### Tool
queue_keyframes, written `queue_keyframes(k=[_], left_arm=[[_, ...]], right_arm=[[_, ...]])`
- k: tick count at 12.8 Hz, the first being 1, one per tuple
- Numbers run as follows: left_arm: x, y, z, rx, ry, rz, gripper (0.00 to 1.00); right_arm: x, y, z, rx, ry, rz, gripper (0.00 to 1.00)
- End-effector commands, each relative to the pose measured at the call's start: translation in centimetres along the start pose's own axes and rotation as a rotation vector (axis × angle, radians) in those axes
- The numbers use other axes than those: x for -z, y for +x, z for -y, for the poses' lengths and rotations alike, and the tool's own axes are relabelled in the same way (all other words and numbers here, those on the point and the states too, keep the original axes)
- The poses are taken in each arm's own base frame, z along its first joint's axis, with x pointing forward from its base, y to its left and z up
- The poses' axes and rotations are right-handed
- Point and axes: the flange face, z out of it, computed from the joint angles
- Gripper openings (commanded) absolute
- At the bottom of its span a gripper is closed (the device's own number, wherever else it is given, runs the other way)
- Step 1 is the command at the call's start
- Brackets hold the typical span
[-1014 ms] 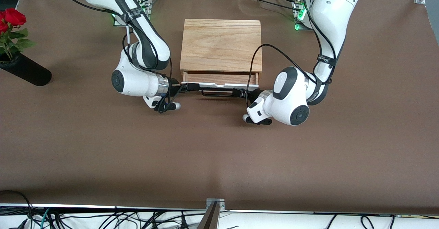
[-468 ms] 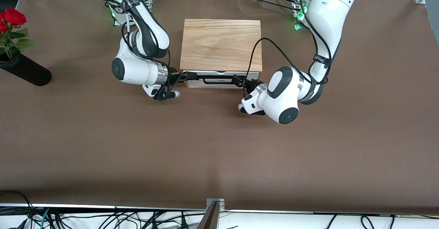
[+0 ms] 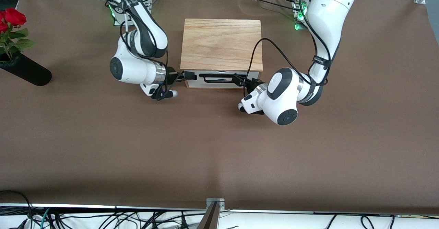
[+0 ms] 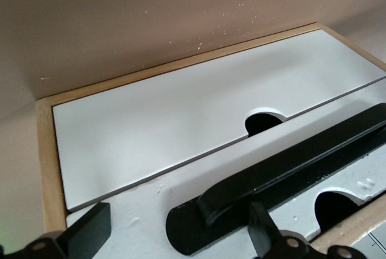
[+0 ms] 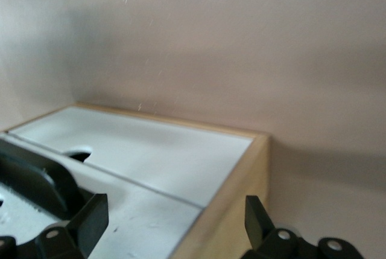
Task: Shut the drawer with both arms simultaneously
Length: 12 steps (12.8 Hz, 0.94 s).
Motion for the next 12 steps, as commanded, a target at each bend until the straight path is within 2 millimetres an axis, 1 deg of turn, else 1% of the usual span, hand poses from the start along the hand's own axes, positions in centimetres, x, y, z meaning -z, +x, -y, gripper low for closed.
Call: queue_keyframes(k=[1, 2, 3, 4, 5, 6, 7, 8, 9, 10, 11, 12], left_arm=[[-1.4, -1.3, -0.6, -0.006, -0.002, 0.102, 1.00], [0.3, -1.4, -1.0, -0.024, -0.010, 0.071, 1.00], [2.6, -1.6, -1.5, -0.041, -0.017, 0.027, 1.00], [5.0, -2.0, -1.7, -0.056, -0.035, -0.014, 1.00], [7.1, -2.4, -1.7, -0.067, -0.048, -0.050, 1.00], [9.0, -3.4, -2.2, -0.082, -0.044, -0.086, 1.00], [10.9, -4.1, -1.9, -0.082, -0.051, -0.116, 1.00], [13.1, -5.1, -1.0, -0.078, -0.062, -0.151, 1.00], [15.4, -5.9, 0.5, -0.063, -0.076, -0.186, 1.00], [17.6, -6.6, 2.2, -0.043, -0.052, -0.227, 1.00], [20.4, -7.9, 3.1, -0.039, -0.015, -0.288, 1.00], [22.6, -8.6, 4.4, -0.020, 0.020, -0.335, 1.00]], right_arm=[[5.9, 1.4, -1.6, 0.062, -0.067, -0.058, 1.00], [8.7, 1.5, -2.3, 0.076, -0.096, -0.094, 1.00], [12.1, 1.5, -3.8, 0.091, -0.145, -0.127, 1.00], [15.6, 1.0, -4.5, 0.112, -0.191, -0.165, 1.00], [18.9, 0.3, -5.2, 0.153, -0.273, -0.188, 1.00], [22.7, -0.6, -5.7, 0.200, -0.386, -0.213, 1.00], [25.9, -1.5, -6.1, 0.220, -0.452, -0.229, 1.00], [28.0, -2.3, -6.3, 0.217, -0.487, -0.215, 1.00], [30.5, -3.1, -5.9, 0.225, -0.549, -0.205, 1.00], [33.3, -3.8, -5.3, 0.230, -0.608, -0.208, 1.00], [36.0, -4.4, -4.1, 0.222, -0.617, -0.205, 1.00], [38.2, -4.5, -3.2, 0.201, -0.617, -0.199, 1.00]])
